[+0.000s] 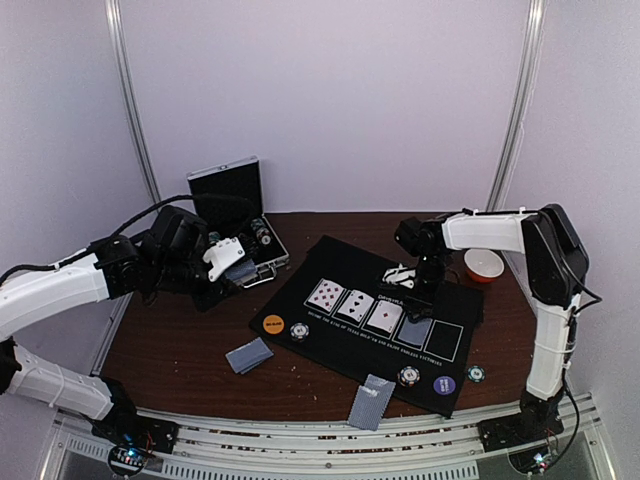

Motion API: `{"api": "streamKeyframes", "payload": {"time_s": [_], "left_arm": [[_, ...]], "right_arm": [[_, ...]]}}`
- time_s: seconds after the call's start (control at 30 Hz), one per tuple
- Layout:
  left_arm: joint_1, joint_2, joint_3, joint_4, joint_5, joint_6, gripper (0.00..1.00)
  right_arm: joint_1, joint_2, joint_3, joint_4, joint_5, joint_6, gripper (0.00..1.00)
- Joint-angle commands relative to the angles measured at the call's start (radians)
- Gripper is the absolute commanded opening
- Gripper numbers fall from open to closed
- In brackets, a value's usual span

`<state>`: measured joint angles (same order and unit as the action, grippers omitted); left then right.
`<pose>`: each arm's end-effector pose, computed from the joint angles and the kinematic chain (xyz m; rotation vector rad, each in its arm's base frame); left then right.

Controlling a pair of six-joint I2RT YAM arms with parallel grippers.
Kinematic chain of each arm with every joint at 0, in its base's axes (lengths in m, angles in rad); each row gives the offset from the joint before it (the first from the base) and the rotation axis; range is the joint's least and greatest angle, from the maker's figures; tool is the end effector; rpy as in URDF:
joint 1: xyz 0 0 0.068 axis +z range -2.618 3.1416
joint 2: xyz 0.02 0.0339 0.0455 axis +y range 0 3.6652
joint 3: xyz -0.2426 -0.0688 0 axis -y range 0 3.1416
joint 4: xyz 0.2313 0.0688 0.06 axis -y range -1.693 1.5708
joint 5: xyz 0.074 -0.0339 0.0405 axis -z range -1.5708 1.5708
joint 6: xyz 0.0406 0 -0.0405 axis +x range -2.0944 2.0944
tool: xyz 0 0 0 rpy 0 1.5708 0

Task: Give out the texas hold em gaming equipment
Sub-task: Place the poker card in the community card area, then pick up the poker card from the face-down deck piles.

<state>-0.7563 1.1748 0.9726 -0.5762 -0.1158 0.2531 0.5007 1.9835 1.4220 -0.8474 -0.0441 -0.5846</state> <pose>0.1825 -0.1657 0.2694 1.0840 2.0799 -0.1125 0.3180 0.1761 0.1503 -1.5422 2.5470 0.0555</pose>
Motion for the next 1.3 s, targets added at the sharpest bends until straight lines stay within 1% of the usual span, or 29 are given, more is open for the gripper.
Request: {"api": "streamKeyframes", "payload": {"time_s": [0.0,0.03,0.1,0.13,0.17,0.2,0.23,0.27,0.3,0.37,0.47,0.6,0.7,0.87,1.0,1.13,1.27], "left_arm": [[-0.003,-0.01,0.007,0.043,0.001,0.003,0.36],[-0.003,-0.009,0.01,0.043,0.002,0.004,0.36],[-0.003,-0.003,0.015,0.044,0.004,0.004,0.36],[-0.003,-0.002,0.02,0.043,0.005,0.004,0.36],[-0.003,0.001,0.024,0.044,0.006,0.005,0.36],[-0.003,0.002,0.028,0.044,0.009,0.004,0.36],[-0.004,0.005,0.033,0.043,0.011,0.004,0.36],[-0.004,0.007,0.037,0.044,0.012,0.004,0.36],[-0.004,0.01,0.041,0.044,0.013,0.004,0.36],[-0.003,0.015,0.048,0.041,0.014,0.004,0.36],[-0.004,0.019,0.058,0.034,0.012,0.004,0.36],[-0.003,0.02,0.061,0.032,0.015,0.004,0.36],[-0.004,0.027,0.062,0.032,0.014,0.004,0.36],[-0.003,0.028,0.06,0.033,0.011,0.003,0.36],[-0.003,0.027,0.054,0.033,0.01,0.01,0.36],[-0.003,0.023,0.049,0.032,0.007,0.011,0.36],[-0.003,0.019,0.05,0.033,0.004,0.013,0.36]], "right_arm": [[-0.006,-0.205,0.042,0.243,-0.017,0.146,1.0],[-0.007,-0.259,0.022,0.343,-0.08,0.216,1.0],[-0.007,-0.357,-0.029,0.567,-0.291,0.426,1.0],[-0.006,-0.383,-0.07,0.719,-0.437,0.559,1.0],[-0.003,-0.398,-0.12,0.918,-0.572,0.712,1.0],[0.006,-0.401,-0.182,1.132,-0.66,0.907,1.0],[0.023,-0.39,-0.233,1.327,-0.696,1.078,1.0],[0.048,-0.369,-0.254,1.457,-0.704,1.195,1.0],[0.076,-0.34,-0.25,1.51,-0.708,1.258,1.0],[0.143,-0.278,-0.195,1.485,-0.695,1.282,0.97],[0.243,-0.178,-0.084,1.396,-0.71,1.258,0.94],[0.313,-0.072,0.023,1.384,-0.74,1.253,0.93],[0.34,0.0,0.085,1.371,-0.769,1.266,0.92],[0.364,0.075,0.129,1.385,-0.779,1.291,0.9],[0.368,0.13,0.188,1.372,-0.784,1.304,0.84],[0.371,0.17,0.258,1.282,-0.789,1.253,0.82],[0.378,0.205,0.344,1.128,-0.793,1.155,0.82]]}}
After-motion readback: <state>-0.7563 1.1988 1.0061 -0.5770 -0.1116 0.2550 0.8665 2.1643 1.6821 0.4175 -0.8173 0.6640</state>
